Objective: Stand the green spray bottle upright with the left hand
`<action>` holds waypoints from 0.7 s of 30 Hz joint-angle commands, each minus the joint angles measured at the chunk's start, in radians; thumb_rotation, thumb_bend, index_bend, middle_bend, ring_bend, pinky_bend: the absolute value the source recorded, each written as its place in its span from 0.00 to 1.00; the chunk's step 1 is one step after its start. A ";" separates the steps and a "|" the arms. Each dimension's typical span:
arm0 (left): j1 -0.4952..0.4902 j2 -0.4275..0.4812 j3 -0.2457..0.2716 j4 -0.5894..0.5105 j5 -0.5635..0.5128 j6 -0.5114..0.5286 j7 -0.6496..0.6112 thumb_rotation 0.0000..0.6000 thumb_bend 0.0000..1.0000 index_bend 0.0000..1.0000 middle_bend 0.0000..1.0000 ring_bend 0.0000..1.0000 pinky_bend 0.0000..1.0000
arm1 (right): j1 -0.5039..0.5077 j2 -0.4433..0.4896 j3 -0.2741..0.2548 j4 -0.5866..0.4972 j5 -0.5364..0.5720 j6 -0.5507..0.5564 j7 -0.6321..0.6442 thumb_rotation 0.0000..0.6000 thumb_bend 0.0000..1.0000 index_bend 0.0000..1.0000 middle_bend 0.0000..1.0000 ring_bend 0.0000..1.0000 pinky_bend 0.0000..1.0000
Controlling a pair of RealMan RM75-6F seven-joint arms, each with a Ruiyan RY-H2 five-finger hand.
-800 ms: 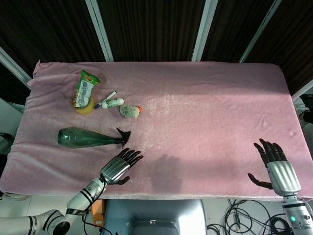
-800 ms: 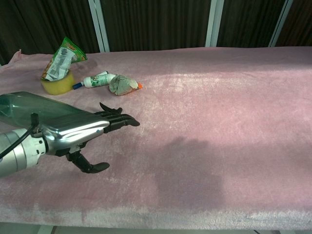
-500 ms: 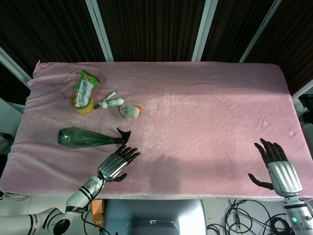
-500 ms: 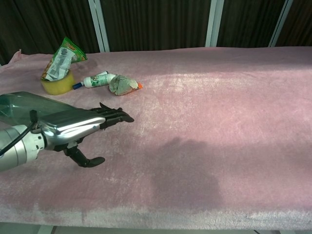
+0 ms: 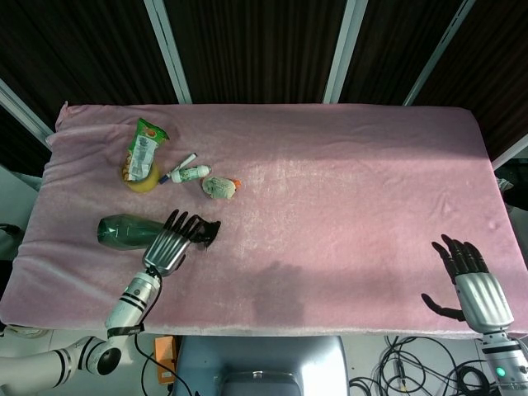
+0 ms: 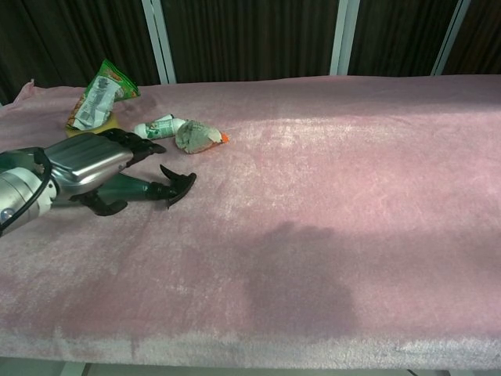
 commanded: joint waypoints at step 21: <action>0.000 -0.138 -0.007 0.139 -0.162 0.074 0.280 1.00 0.36 0.31 0.11 0.00 0.00 | -0.001 0.016 -0.003 -0.005 -0.007 0.002 0.029 1.00 0.37 0.00 0.00 0.00 0.00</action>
